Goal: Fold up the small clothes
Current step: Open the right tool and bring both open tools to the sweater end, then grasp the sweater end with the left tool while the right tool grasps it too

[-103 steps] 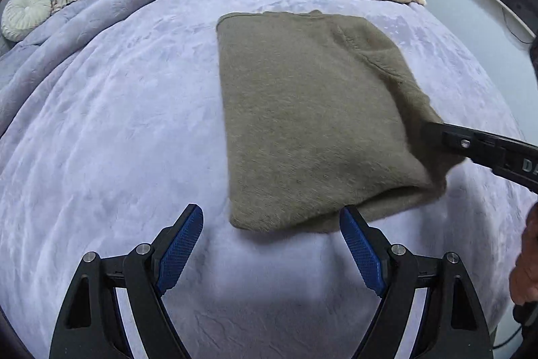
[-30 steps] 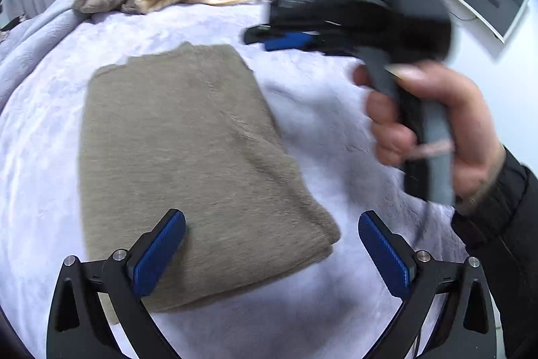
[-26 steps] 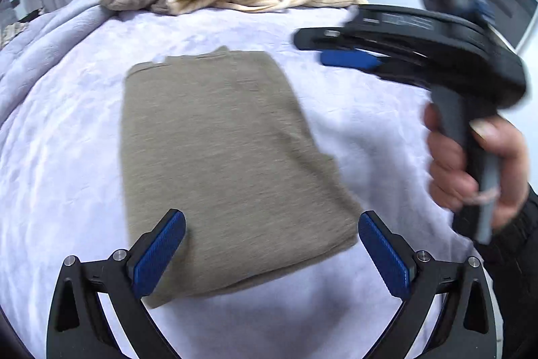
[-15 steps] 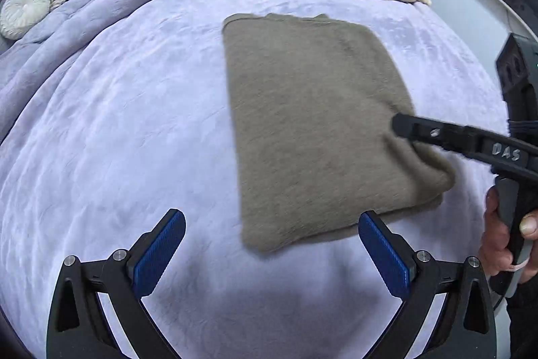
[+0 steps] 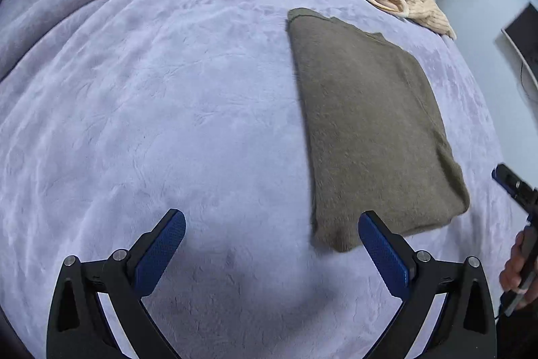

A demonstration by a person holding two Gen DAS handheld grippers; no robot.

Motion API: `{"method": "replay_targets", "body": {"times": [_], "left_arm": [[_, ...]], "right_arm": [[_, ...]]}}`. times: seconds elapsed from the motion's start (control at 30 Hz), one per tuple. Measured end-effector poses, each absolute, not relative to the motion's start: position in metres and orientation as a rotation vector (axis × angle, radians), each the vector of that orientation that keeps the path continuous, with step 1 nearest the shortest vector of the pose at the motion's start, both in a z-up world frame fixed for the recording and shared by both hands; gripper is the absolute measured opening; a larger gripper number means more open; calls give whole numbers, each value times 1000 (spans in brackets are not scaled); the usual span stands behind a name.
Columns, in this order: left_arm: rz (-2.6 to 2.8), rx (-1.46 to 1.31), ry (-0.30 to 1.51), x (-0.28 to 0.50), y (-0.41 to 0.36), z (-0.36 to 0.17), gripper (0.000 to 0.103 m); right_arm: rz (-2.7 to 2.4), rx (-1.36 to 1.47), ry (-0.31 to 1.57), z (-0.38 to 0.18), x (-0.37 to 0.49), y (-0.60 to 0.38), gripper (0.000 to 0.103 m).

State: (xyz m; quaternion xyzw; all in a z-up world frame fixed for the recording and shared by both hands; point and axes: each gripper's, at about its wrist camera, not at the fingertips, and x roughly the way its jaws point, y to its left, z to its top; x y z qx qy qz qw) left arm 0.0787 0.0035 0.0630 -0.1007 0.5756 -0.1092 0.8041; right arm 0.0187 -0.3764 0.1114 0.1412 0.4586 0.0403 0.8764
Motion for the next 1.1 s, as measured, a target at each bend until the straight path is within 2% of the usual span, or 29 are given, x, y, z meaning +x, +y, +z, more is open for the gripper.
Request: {"method": "replay_targets", "body": {"times": [0.13, 0.3, 0.57, 0.7, 0.87, 0.9, 0.93, 0.97, 1.03, 1.07, 1.1], "left_arm": [[-273, -319, 1276, 118, 3, 63, 103], [-364, -345, 1310, 156, -39, 59, 103], [-453, -358, 1393, 187, -81, 18, 103], [-465, -379, 1383, 191, -84, 6, 103], [-506, -343, 1328, 191, -89, 2, 103], [-513, -337, 1324, 192, -91, 3, 102], [-518, -318, 1316, 191, -95, 4, 101], [-534, -296, 1309, 189, -98, 6, 85], [-540, -271, 1297, 187, -101, 11, 77], [-550, -273, 1291, 187, -101, 13, 66], [-555, -280, 1286, 187, -101, 16, 61]], "right_arm": [[103, 390, 979, 106, 37, -389, 79], [187, 435, 1053, 82, 78, -370, 79], [281, 565, 1153, 38, 133, -357, 79], [300, 584, 1209, 12, 148, -343, 79], [324, 534, 1164, 7, 143, -329, 83], [326, 523, 1163, 8, 144, -327, 81], [339, 507, 1160, 10, 144, -324, 70], [358, 498, 1160, 11, 145, -321, 55], [369, 491, 1160, 16, 146, -318, 44], [365, 479, 1155, 18, 145, -317, 40], [363, 467, 1148, 21, 144, -314, 39]]}}
